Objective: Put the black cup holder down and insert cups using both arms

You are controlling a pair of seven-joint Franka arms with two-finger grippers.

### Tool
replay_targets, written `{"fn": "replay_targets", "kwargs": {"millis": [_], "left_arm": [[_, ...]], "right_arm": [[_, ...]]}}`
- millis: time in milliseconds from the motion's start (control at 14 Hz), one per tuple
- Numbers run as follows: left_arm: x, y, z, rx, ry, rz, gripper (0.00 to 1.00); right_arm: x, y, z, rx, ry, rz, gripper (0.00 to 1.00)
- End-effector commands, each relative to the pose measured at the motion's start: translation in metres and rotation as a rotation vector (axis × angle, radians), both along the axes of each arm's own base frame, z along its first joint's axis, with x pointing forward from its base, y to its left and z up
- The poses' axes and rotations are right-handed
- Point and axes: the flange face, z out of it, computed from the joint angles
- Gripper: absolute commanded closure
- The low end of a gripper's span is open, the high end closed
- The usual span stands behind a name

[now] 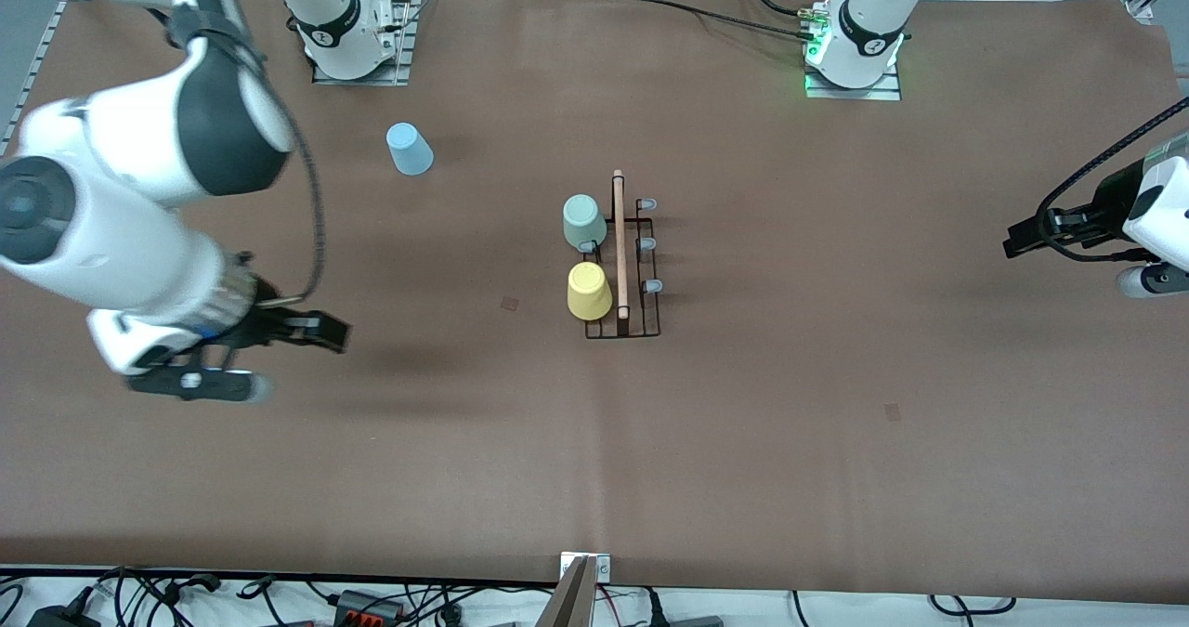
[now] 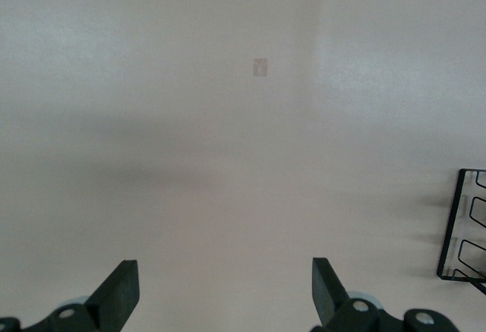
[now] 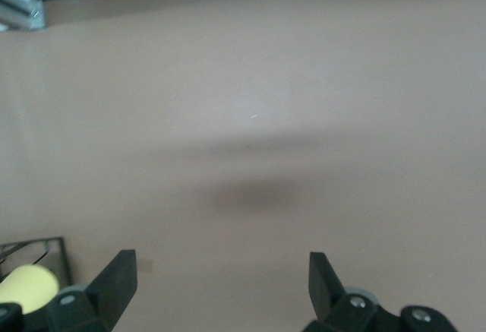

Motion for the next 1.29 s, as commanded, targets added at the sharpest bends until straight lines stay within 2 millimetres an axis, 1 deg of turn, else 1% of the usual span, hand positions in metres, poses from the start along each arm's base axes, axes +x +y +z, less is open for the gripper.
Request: {"fn": "replay_targets", "kwargs": {"millis": [0,71,214,429,500,714,786,1071,1214], "left_arm": [[-0.002,0.001,0.002,-0.003,-0.004,0.007,0.00],[-0.002,0.000,0.002,-0.003,-0.004,0.006,0.00],[-0.002,0.001,0.001,-0.003,-0.003,0.006,0.00],[-0.002,0.000,0.001,-0.003,-0.003,0.004,0.00],[-0.002,0.000,0.001,-0.003,-0.003,0.004,0.00],[-0.002,0.001,0.000,-0.003,-0.001,0.004,0.00],[-0.002,0.001,0.001,-0.003,-0.003,0.004,0.00],[-0.002,0.001,0.000,-0.004,0.000,-0.001,0.00],[-0.003,0.002,0.001,-0.003,-0.002,-0.002,0.00]], "right_arm": [[-0.040,-0.055,0.010,-0.008,-0.034,-0.001,0.00],[-0.044,-0.081,0.015,-0.012,-0.033,-0.003,0.00],[-0.049,-0.123,0.023,-0.022,-0.005,0.025,0.00],[-0.067,-0.164,0.044,-0.042,0.043,0.063,0.00],[-0.071,-0.172,0.050,-0.040,0.051,0.081,0.00],[-0.079,-0.185,0.056,-0.038,0.068,0.122,0.00],[-0.084,-0.184,0.063,-0.038,0.059,0.121,0.00],[-0.113,-0.180,0.060,-0.042,0.061,0.128,0.00],[-0.121,-0.174,0.058,-0.043,0.067,0.135,0.00]]}}
